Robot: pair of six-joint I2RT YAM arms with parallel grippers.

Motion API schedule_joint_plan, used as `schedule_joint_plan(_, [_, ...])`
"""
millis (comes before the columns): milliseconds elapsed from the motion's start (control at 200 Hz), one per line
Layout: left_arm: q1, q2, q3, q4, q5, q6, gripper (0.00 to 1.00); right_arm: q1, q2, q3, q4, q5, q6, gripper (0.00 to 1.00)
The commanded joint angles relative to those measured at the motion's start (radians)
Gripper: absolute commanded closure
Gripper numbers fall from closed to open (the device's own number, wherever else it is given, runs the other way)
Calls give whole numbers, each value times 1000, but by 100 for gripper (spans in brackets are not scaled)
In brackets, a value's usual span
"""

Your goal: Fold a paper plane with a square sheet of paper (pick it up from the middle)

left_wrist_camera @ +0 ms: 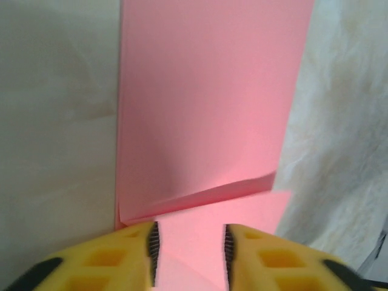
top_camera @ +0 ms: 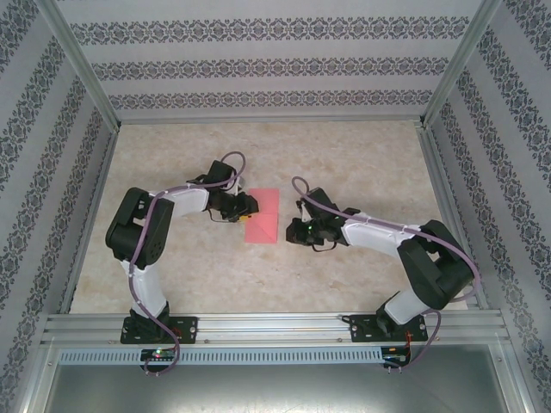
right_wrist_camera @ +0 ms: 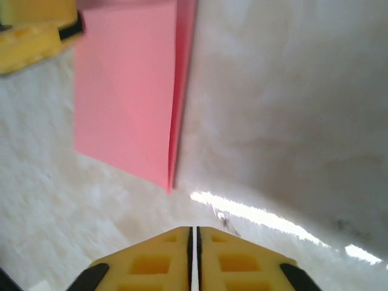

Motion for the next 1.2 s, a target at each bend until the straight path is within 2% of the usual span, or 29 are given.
schedule_joint_plan(0, [21,-100,37,-83,-90,-4,48,-36,6,47,78,11,4,74])
schedule_joint_plan(80, [38,-139,6,-83,-140,-31,39,-57,38,72,117,-27,-19,62])
schedule_joint_plan(180, [49,-183,-45,-62,-178,-49,29,-77,106,111,146,-90,-59,57])
schedule_joint_plan(260, [49,-214,-88,-22,-171,-57,22,-93,169,147,163,-157,-86,56])
schedule_joint_plan(425, [48,-250,-182,111,-77,-83,7,-114,271,208,202,-267,-104,56])
schedule_joint_plan(570, [47,-264,-219,181,-19,-106,0,-122,338,239,240,-322,-106,59])
schedule_joint_plan(769, [39,-261,-223,195,45,-120,0,-129,405,264,268,-359,-106,67])
schedule_joint_plan(954, [16,-245,-235,214,70,-155,1,-154,412,215,386,-396,-55,88])
schedule_joint_plan(1039, [2,-230,-248,249,93,-179,5,-167,403,177,451,-403,-25,92])
schedule_joint_plan(1194, [-26,-181,-255,332,134,-224,17,-185,396,131,517,-410,8,93])
